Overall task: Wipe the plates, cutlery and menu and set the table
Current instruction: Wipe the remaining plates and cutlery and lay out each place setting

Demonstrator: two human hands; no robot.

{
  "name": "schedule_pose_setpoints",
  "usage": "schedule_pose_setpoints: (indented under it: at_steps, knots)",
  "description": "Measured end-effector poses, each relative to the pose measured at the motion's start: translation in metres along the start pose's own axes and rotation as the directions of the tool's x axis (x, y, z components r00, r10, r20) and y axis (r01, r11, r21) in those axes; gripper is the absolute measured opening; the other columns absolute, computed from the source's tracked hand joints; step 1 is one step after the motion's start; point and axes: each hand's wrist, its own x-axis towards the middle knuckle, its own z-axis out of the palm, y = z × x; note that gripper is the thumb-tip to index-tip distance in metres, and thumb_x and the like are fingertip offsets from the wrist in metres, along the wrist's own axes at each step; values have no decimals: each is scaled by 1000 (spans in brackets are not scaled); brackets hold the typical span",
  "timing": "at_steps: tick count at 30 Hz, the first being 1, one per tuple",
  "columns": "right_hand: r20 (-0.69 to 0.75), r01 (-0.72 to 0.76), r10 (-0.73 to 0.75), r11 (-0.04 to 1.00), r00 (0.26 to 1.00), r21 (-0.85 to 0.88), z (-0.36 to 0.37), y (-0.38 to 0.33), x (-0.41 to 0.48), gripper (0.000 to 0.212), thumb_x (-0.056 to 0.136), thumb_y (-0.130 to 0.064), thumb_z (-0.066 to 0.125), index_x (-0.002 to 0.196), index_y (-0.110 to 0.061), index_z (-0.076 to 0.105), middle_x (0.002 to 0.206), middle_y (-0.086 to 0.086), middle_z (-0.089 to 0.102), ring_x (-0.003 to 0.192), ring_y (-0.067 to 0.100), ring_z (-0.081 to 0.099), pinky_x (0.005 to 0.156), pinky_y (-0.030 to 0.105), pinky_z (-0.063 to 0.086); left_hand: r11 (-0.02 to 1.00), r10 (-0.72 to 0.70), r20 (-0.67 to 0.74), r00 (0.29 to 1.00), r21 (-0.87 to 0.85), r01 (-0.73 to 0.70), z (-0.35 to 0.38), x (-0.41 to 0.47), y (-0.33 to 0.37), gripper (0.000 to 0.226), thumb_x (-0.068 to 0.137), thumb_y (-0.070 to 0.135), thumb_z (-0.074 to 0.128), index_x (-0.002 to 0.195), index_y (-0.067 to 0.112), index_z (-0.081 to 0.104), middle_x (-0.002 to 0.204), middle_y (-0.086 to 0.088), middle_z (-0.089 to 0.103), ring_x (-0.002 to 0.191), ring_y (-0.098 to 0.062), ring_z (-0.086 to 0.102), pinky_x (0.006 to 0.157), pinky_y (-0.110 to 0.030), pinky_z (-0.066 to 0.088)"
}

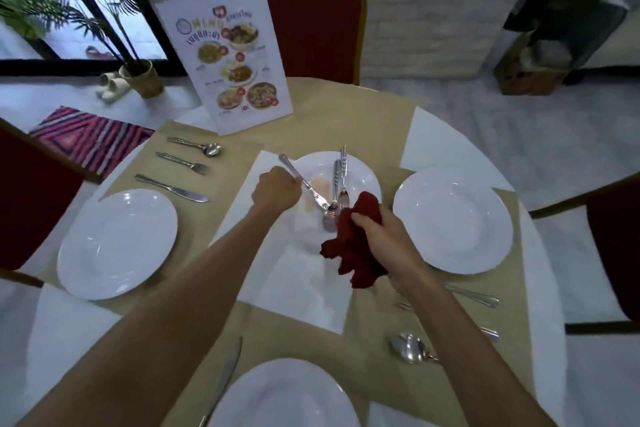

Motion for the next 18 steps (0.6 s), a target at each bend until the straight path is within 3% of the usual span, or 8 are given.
schedule_pose_setpoints:
  at_steps: [3,6,10,14,16,18]
  knots:
    - [8,20,-20,1000,1000,8,-29,9,-8,18,105,-25,52,116,-13,58,81,15,78,64,38,71,54,40,58,992,-126,-60,990,-8,126,17,23,14,42,82,44,55,108,13,66,103,-10,72,92,-31,70,85,-44,59]
    - [-7,30,-30,999,1000,44,-52,18,-12,19,105,-25,54,116,-11,60,85,14,79,73,44,74,71,59,62,987,-135,-102,986,79,143,25,27,30,47,83,39,60,123,15,56,111,-10,68,102,-32,67,83,-38,54]
    - [14,-3,2,997,1000,76,-72,25,-16,20,106,-24,53,118,-8,57,84,22,76,63,42,71,65,59,58,984,-113,-116,987,123,127,33,33,31,61,88,35,65,140,11,45,123,-13,62,114,-35,61,85,-43,55]
    - [43,-2,0,999,999,42,-90,25,-14,29,106,-30,51,114,-5,62,91,23,76,60,33,69,60,38,55,961,-217,-160,963,-211,181,27,41,26,37,80,40,71,100,9,71,97,-12,75,85,-27,73,75,-36,60]
    - [35,-5,4,999,999,43,-97,24,-13,33,106,-34,51,112,-5,67,96,18,77,68,27,74,64,35,56,952,-208,-186,960,-266,154,18,38,26,31,78,43,69,82,13,75,82,-10,75,76,-27,73,67,-34,60]
    - [49,-15,12,997,999,70,-103,20,-13,32,105,-32,52,109,-4,68,99,17,77,80,32,76,67,37,59,954,-163,-214,963,-283,99,6,29,29,31,82,44,67,66,18,72,71,-8,73,76,-28,72,68,-35,61]
